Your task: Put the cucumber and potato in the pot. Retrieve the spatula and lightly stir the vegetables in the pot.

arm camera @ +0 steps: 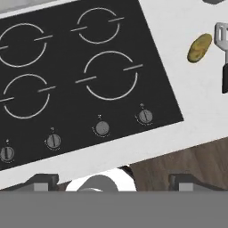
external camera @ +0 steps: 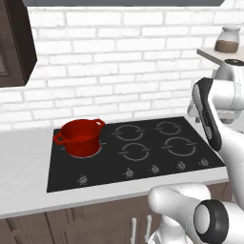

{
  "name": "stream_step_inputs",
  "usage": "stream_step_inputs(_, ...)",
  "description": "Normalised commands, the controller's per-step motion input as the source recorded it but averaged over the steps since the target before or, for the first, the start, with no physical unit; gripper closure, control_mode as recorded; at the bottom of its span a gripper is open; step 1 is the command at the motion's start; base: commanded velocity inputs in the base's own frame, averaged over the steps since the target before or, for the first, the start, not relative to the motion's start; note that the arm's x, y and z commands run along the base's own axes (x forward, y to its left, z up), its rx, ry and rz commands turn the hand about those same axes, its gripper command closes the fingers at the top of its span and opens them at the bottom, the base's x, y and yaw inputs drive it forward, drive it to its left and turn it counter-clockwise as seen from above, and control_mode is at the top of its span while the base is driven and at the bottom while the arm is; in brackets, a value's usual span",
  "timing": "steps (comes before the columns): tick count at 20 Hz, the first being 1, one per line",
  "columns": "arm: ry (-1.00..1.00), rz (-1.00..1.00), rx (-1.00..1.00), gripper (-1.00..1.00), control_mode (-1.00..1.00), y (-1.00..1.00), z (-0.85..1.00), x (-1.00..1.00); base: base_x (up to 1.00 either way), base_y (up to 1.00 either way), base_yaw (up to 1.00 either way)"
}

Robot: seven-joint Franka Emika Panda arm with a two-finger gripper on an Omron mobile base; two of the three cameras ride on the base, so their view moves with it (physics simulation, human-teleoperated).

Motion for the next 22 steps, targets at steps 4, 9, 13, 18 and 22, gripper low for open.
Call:
stream_step_inputs(4,0.09,-0.39,0.02,-1.00,-1.00,-1.00,-0.18,-0.27,0.00,0.00,0.00)
stream_step_inputs(9,0.04,-0.38,0.00,-1.00,-1.00,-1.00,-0.37,-0.37,0.00,0.00,0.00)
stream_step_inputs(13,0.03,-0.33,-0.01,-1.00,-1.00,-1.00,-0.49,-0.33,0.00,0.00,0.00)
stream_step_inputs(18,0.02,-0.18,-0.06,-1.00,-1.00,-0.96,-0.64,-0.12,0.00,0.00,0.00)
stream_step_inputs(22,0.09,-0.13,0.00,-1.00,-1.00,-1.00,-0.61,0.00,0.00,0.00,0.00)
